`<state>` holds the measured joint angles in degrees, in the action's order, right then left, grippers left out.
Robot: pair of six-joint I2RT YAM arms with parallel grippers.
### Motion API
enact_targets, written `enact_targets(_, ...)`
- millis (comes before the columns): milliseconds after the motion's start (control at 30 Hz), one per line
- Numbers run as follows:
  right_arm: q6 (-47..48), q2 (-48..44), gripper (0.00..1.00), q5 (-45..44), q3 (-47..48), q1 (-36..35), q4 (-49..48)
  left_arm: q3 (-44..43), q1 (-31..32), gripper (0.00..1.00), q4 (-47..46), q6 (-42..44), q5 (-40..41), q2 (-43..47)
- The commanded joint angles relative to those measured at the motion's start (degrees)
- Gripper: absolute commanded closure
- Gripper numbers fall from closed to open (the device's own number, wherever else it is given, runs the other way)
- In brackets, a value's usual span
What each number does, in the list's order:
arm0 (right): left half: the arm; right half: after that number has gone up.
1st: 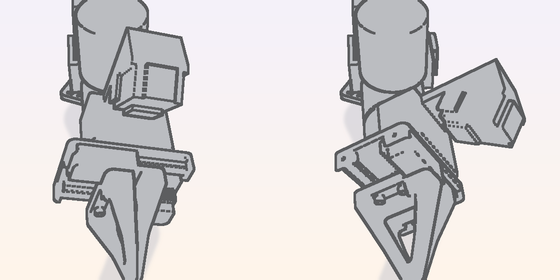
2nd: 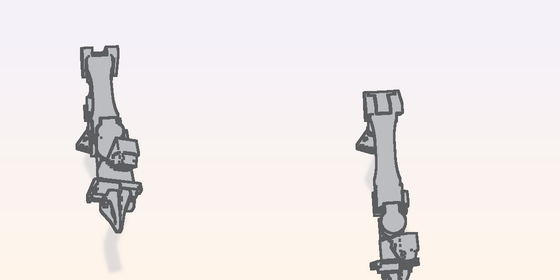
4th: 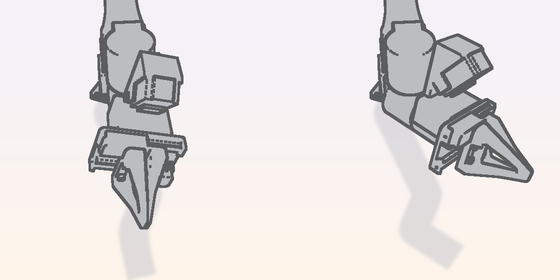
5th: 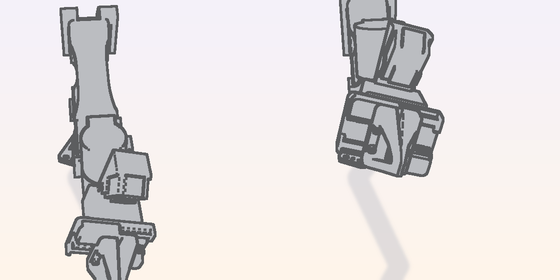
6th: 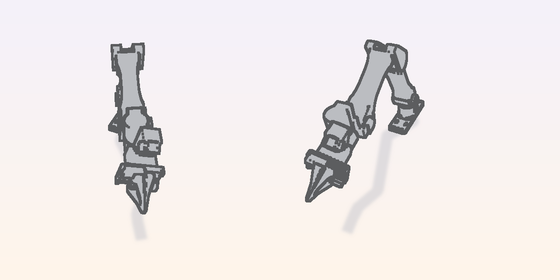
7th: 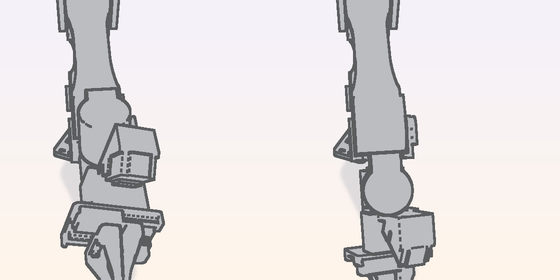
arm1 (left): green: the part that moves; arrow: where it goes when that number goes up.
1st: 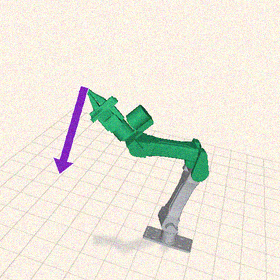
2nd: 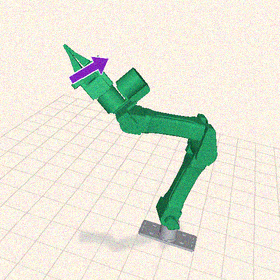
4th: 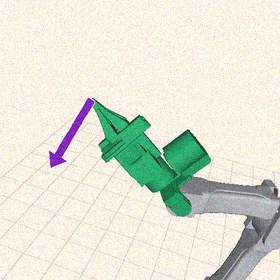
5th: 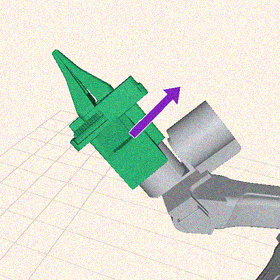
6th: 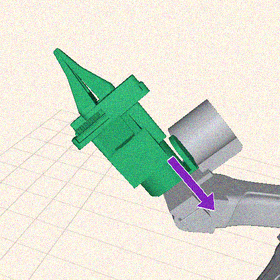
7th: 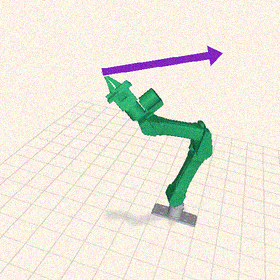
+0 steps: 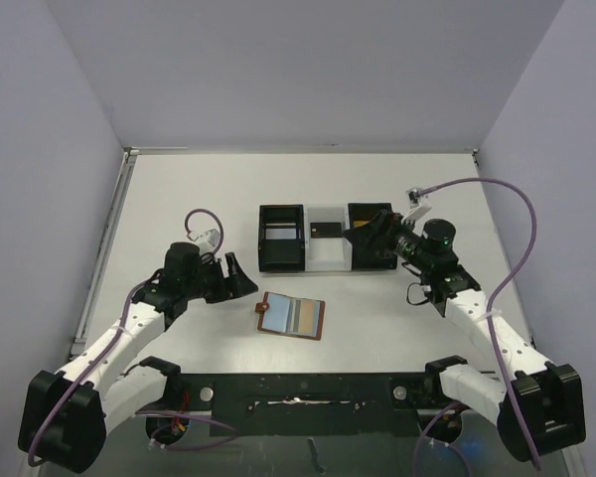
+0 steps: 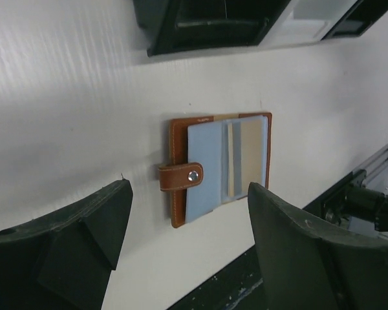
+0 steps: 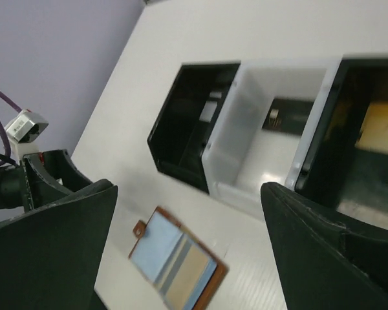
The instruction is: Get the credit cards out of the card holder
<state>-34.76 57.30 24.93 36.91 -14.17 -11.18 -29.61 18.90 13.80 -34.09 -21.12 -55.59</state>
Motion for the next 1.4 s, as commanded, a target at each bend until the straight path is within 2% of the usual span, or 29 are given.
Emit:
enact_targets(0,-18.4,1.6,0.06,-2.2,-4.5,-6.4,-2.4,0.6,3.1,0.31,-4.3,-4.8,-4.8,-1.7)
enact_targets(67,-20.8,2.2,0.14,-13.0,-4.3,-14.2,3.0,0.8,4.8,0.34,-4.6,-5.0,-4.8,-3.1)
enact_targets(167,-24.3,3.8,0.27,-24.7,-3.2,-23.0,9.5,1.0,7.6,0.37,-5.2,-5.1,-4.2,-5.6)
enact_targets(267,-29.5,5.9,0.37,-31.0,-2.4,-27.9,15.4,1.0,9.9,0.43,-4.6,-4.7,-3.0,-7.8)
enact_targets(333,-31.5,7.0,0.4,-32.6,-2.5,-29.7,17.7,1.0,11.8,0.45,-3.8,-4.4,-1.3,-8.5)
enact_targets(567,-33.8,11.4,0.48,-29.3,-3.3,-32.5,15.4,1.5,13.4,0.49,-3.1,-4.3,-0.7,-10.3)
enact_targets(667,-34.1,14.0,0.52,-28.1,-2.4,-33.1,14.7,0.9,14.0,0.55,-3.1,-4.3,0.4,-11.6)
enact_targets(967,-34.1,19.4,0.55,-25.0,-0.4,-34.0,13.5,1.1,14.9,0.73,-2.9,-4.1,0.8,-12.3)
enact_targets(1367,-32.9,23.1,0.58,-24.0,2.4,-34.6,16.1,1.0,15.8,0.91,-2.9,-3.9,0.9,-13.9)
